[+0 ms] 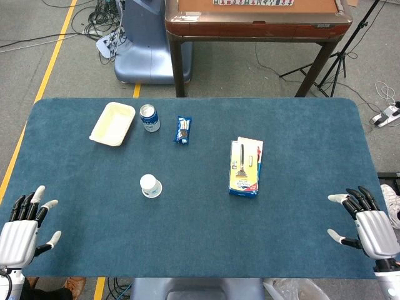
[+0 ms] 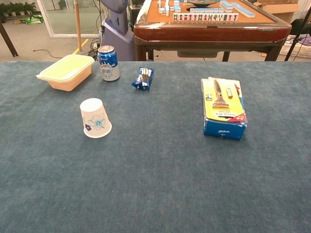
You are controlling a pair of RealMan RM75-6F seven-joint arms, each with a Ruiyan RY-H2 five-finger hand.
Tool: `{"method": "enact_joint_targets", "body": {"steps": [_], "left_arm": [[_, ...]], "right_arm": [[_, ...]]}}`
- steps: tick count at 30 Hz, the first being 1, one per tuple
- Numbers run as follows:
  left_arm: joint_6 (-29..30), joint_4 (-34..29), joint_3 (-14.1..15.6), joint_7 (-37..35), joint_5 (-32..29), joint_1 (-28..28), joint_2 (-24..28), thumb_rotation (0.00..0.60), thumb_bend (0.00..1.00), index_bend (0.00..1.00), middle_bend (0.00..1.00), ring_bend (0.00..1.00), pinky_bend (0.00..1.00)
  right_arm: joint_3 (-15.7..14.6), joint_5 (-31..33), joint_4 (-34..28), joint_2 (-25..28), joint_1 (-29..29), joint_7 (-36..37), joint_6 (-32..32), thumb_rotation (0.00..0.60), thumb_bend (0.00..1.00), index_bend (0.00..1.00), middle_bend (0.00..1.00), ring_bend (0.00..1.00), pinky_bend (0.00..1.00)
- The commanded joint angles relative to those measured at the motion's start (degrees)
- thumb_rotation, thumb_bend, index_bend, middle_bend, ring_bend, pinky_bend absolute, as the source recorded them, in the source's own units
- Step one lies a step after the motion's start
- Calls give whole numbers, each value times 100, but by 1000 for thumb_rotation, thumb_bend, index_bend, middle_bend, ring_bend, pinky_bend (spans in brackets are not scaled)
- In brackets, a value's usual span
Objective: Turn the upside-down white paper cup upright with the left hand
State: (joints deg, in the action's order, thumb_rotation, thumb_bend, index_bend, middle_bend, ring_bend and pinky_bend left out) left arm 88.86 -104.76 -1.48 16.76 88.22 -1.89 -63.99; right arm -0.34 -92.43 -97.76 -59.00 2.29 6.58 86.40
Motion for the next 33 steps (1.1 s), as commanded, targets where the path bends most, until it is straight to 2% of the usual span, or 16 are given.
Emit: {"method": "enact_joint_targets", "body": {"steps": [1, 10, 18, 25, 29, 33], "left_arm": [[-24, -2, 5, 2, -10, -7, -5, 600, 206, 233, 0, 12, 0], [-70, -14, 21, 55, 21, -39, -7, 600, 206, 233, 0, 13, 0], [-261, 162, -98, -110, 148, -283, -6, 600, 206, 234, 7, 27, 0], [-905, 358, -379, -502, 110, -879, 124, 600, 206, 239, 57, 83, 0], [-1393, 429, -557, -675, 36, -1308, 154, 600, 206, 275, 154, 159, 0], [-1949, 608, -708, -872, -42, -1783, 111, 600, 206, 317, 157, 161, 8]], "right_arm": [[-5, 17, 0, -2, -3, -7, -15, 600, 54, 298, 292, 137, 74], [-7, 16, -29, 18, -10, 29, -8, 600, 54, 298, 292, 136, 75], [33, 41, -82, 68, -4, 9, 15, 600, 54, 298, 292, 137, 75], [139, 5, -264, 225, 80, -173, 31, 600, 54, 298, 292, 137, 74], [186, 0, -403, 325, 143, -301, -15, 600, 54, 298, 292, 137, 74], [186, -15, -513, 354, 176, -371, -62, 600, 54, 298, 292, 137, 75]]}}
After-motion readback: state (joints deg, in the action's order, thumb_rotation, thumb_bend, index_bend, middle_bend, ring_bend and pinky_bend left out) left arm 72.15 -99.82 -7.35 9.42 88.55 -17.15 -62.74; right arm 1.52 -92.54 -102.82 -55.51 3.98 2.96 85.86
